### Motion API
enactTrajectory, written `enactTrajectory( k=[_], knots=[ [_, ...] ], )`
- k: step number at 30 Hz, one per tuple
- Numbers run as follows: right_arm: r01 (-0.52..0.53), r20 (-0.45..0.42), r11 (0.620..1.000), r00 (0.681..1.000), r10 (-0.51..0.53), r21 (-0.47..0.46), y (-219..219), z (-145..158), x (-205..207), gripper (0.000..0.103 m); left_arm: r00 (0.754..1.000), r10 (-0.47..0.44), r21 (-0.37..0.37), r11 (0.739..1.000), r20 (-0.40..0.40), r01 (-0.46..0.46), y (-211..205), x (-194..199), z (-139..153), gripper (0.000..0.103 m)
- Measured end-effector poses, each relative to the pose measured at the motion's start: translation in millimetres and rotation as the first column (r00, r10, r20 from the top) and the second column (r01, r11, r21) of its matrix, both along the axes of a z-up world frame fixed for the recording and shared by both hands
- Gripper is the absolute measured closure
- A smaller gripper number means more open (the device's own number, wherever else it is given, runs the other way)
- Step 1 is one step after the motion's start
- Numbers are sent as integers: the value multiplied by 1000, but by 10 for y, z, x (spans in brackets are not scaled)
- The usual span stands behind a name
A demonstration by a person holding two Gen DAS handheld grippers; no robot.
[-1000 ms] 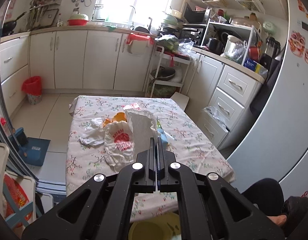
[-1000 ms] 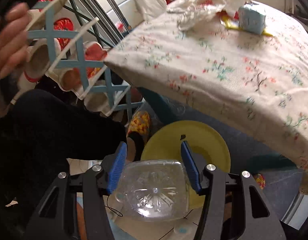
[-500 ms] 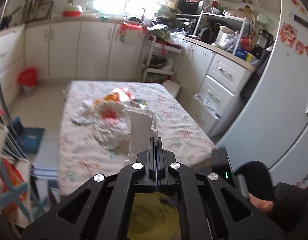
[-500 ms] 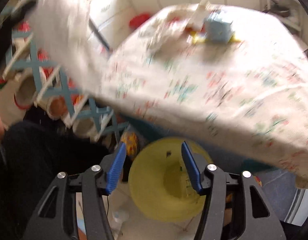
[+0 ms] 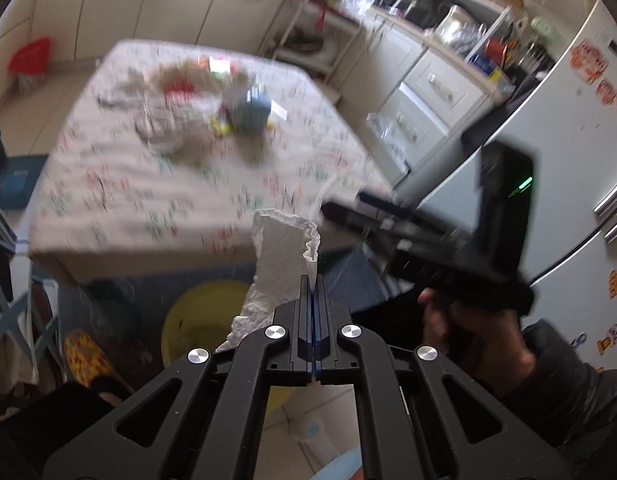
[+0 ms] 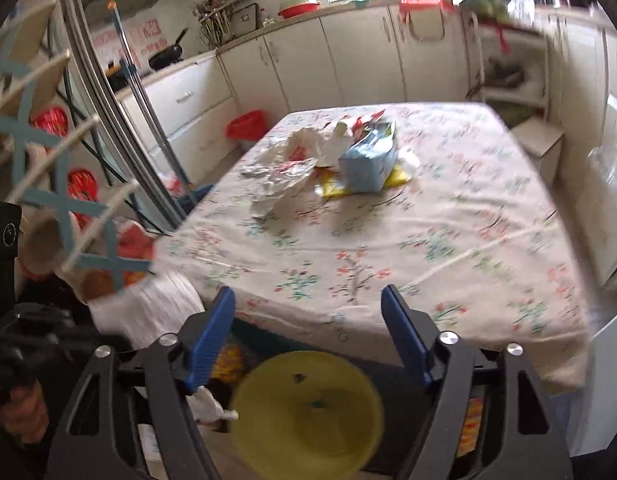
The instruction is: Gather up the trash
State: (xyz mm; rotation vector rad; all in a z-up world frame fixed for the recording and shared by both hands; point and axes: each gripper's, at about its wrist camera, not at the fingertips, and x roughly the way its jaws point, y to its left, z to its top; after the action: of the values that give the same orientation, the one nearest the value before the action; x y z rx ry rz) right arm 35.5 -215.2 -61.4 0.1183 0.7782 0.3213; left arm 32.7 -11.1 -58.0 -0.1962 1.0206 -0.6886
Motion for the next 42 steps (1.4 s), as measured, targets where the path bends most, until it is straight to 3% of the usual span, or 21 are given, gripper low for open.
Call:
enactTrajectory(
  k=[4,6,9,11,17,24,32,38,42],
  knots=[
    [16,12,996,1000,-15,-89,26,-3,-10,27,995,-34,108,993,-98,44,-250,42,-390,102],
    [23,25,991,1000,-20,-129,41,8,-25,24,991,-48,170,983,-121,68,-364,38,-519,96],
    [38,41,985,999,-31,-170,34,16,-51,22,997,-42,267,962,-68,59,-470,24,-543,77],
    [50,43,983,998,-43,-178,-3,22,-56,21,1000,-19,295,955,-9,21,-473,30,-472,53],
    [79,42,979,997,-72,-187,-62,54,-69,18,985,95,339,930,141,-138,-383,104,-270,30],
    [80,53,975,996,-70,-206,-23,73,-58,16,947,212,299,912,240,-280,-190,208,8,22],
    [95,67,979,994,-84,-178,-55,108,-53,13,890,254,316,868,379,-383,-225,370,426,11],
    [117,120,985,987,-102,-124,-91,196,-55,11,848,299,321,829,437,-458,-195,490,592,8],
    [122,143,987,984,-107,-104,-79,215,-28,11,837,311,321,818,450,-477,-202,500,612,8]
  ],
)
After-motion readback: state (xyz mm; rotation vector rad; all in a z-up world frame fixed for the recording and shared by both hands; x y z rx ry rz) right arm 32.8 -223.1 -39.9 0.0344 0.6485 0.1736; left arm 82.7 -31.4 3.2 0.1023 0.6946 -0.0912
